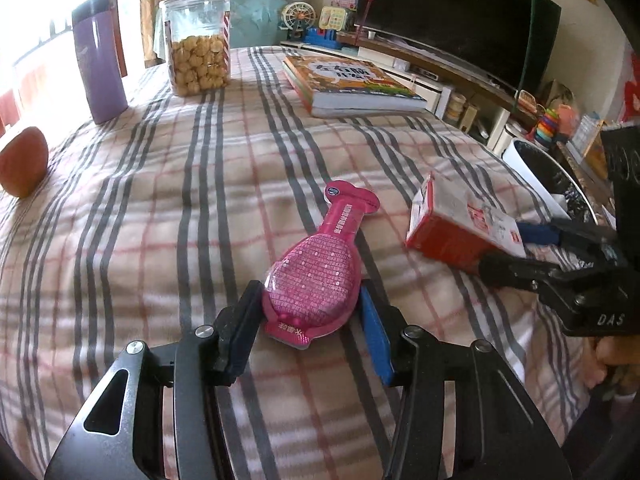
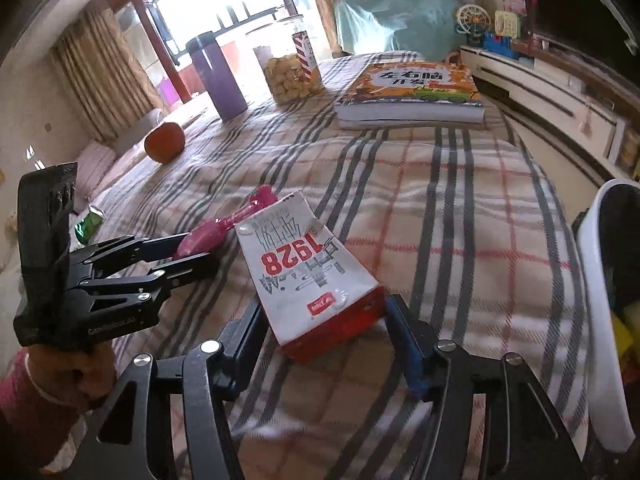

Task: Collect trash
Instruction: 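Grasp the pink brush with the left tool while the right tool grasps the red-and-white milk box, then carry the pink brush and red-and-white milk box over the white bin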

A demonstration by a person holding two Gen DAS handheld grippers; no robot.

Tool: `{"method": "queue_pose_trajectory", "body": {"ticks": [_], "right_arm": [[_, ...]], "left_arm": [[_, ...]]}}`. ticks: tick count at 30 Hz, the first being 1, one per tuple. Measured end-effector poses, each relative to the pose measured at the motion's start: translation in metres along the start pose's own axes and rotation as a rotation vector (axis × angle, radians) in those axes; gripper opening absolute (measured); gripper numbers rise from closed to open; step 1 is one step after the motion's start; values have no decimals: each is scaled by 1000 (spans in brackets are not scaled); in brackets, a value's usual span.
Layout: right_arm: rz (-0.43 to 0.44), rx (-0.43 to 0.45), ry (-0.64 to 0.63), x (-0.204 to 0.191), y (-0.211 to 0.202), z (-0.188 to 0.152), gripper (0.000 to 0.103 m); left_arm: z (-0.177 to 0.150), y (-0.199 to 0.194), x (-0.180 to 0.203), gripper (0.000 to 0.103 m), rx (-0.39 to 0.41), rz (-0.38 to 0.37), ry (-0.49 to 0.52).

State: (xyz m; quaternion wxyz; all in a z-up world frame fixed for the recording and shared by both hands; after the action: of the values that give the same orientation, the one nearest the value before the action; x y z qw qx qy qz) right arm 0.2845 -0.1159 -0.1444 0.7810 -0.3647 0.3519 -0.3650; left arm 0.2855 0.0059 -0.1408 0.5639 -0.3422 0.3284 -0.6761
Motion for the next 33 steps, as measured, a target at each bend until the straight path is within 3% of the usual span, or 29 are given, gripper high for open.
{"method": "queue_pose_trajectory", "body": {"ticks": [3, 7, 8, 10, 12, 16, 17, 33], "right_arm": [[-49, 14, -38, 0, -2, 7, 79], [-61, 32, -89, -7, 4, 20, 79], [-61, 28, -99, -9, 7, 21, 78], [-43, 5, -91, -10, 13, 18, 65], [-34, -4, -60, -8, 15, 14, 62], [-30, 39, 10, 1, -3, 6, 58], [-35, 53, 30, 5, -10, 3, 49], [-61, 171, 239, 53, -86, -43, 49]], "left_arm": [[-3, -3, -1, 47, -2, -7, -16], [-7, -6, -2, 47, -3, -5, -26], [-8, -8, -1, 47, -2, -5, -27], [-9, -10, 1, 47, 1, -7, -26], [-10, -12, 6, 47, 6, -13, -22], [-12, -17, 23, 47, 15, -41, -7], [-12, -17, 28, 47, 18, -49, -5], [-11, -22, 125, 47, 27, -170, 122]]}}
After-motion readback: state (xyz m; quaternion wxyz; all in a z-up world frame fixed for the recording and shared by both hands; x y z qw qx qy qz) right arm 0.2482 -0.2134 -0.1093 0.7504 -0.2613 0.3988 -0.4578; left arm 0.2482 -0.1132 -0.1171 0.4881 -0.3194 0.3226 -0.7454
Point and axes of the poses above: each gripper's, at about its wrist camera, not at the fingertips, and y roughly the way its jaws point, x to its right, z to its top, the point moved 10 cm from there along y, roughly the way its jaws point, and after that the axes turned 6 degrees about -x, right-handed, at the moved point
